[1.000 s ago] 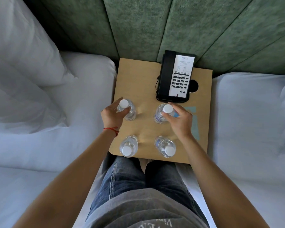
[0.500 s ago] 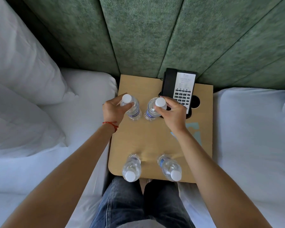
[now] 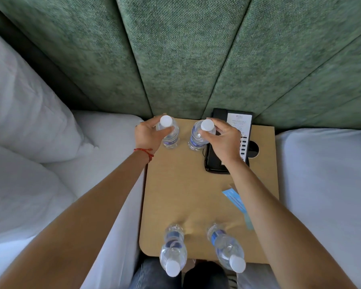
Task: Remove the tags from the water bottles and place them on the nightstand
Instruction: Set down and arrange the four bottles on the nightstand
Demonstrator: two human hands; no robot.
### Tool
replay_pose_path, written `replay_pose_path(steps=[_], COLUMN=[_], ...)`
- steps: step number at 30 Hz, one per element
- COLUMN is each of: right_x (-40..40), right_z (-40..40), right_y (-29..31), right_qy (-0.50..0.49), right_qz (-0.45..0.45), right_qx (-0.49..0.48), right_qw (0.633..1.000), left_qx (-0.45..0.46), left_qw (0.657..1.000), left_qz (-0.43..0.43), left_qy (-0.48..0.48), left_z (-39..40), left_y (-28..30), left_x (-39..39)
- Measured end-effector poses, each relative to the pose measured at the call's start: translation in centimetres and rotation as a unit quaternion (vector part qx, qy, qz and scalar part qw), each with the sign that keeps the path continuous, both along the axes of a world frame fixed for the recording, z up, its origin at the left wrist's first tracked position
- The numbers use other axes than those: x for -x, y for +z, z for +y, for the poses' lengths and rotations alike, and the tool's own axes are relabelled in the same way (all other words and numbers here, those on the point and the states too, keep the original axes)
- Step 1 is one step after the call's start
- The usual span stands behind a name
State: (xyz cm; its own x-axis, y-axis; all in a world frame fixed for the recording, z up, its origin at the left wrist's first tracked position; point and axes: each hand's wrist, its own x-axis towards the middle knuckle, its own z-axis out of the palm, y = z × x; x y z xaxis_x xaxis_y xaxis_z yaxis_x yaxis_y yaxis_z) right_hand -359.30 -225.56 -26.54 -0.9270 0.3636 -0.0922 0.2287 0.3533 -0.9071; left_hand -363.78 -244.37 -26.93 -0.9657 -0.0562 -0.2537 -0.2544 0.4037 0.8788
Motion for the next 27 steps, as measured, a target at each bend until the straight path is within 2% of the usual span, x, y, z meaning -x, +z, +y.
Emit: replay_pose_path(steps=[14, 20, 27], right_x=[2.8, 2.8, 2.6], right_z=[-0.6, -0.7, -0.7], right_y=[-0.7, -0.7, -0.6], right_qy=[0.022, 0.015, -0.013], right_qz=[-0.043, -0.046, -0.043], right_qx=[0.004, -0.017, -0.012], right_qw=[0.999, 0.999, 0.999], left_qx=[0.041, 0.027, -0.001], left_qw=[0.997, 0.996, 0.997], left_qz=[0.023, 0.016, 0.041], left_qy=[-0.068, -0.084, -0.058], left_z=[0.4, 0.3, 0.6], left_y=[-1.2, -1.1, -0.7], left_x=[3.2, 3.1, 2.6])
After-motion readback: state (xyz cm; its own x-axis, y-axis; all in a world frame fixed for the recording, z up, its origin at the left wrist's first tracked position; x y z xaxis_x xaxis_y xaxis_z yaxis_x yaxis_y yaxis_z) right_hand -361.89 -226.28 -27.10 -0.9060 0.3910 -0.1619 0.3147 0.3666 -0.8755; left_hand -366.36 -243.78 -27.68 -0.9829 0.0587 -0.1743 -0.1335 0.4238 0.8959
